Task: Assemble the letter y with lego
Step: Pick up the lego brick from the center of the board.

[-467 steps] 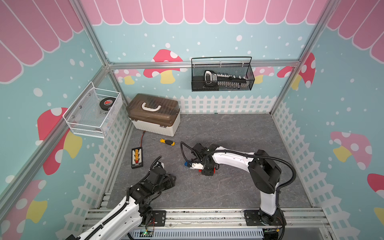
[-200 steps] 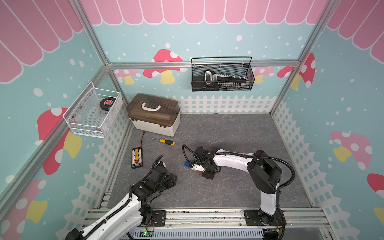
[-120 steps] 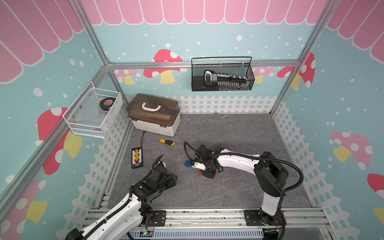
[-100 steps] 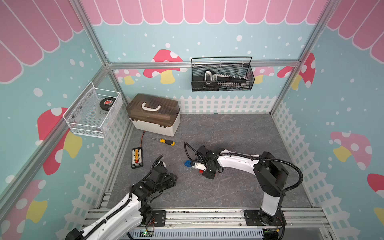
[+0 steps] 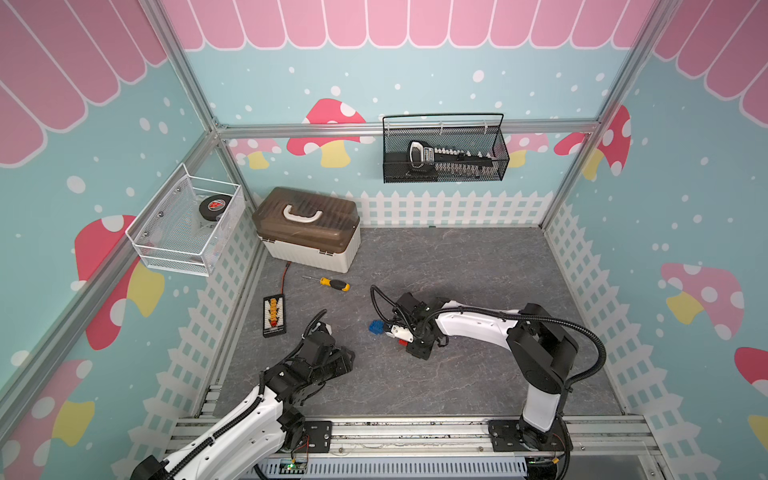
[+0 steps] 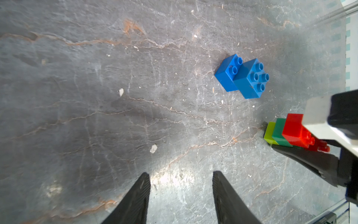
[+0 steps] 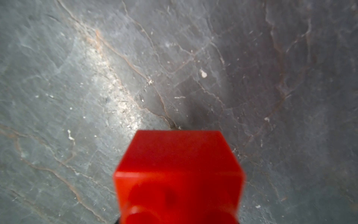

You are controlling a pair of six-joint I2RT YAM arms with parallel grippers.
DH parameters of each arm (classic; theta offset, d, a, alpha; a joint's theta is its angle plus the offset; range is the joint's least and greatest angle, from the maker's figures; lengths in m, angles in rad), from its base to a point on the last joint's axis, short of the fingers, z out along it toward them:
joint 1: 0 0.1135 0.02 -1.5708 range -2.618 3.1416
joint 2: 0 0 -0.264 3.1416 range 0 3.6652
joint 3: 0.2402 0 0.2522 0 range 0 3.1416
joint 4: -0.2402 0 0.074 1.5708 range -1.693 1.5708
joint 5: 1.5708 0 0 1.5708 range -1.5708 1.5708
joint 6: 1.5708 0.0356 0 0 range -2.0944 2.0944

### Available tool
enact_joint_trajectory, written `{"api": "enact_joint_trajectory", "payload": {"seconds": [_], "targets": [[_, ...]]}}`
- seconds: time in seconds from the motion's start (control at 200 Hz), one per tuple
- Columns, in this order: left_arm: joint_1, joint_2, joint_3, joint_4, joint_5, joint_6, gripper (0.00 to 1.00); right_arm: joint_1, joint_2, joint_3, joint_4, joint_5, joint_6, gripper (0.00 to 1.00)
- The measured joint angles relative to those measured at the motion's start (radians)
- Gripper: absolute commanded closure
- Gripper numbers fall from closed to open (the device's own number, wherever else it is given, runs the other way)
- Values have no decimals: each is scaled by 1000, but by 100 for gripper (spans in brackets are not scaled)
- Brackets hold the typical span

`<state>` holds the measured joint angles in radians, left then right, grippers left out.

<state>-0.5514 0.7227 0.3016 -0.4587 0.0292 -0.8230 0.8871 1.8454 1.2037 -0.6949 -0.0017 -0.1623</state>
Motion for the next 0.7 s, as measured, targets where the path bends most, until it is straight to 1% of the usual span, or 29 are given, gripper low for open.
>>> {"api": "enact_joint_trajectory", "payload": {"seconds": [0.175,0.3,0.5,0.7], "targets": [[0,21,0,24,2,0,46,-5,-8,0,0,1,0,74],[1,76,0,73,6,0,44,-12,-37,2,-1,1,2,74],[38,266,42,196,21,9,43,-18,-88,44,3,8,10,74],[124,459,135,365,72,27,43,-18,-93,51,13,14,24,75]]}}
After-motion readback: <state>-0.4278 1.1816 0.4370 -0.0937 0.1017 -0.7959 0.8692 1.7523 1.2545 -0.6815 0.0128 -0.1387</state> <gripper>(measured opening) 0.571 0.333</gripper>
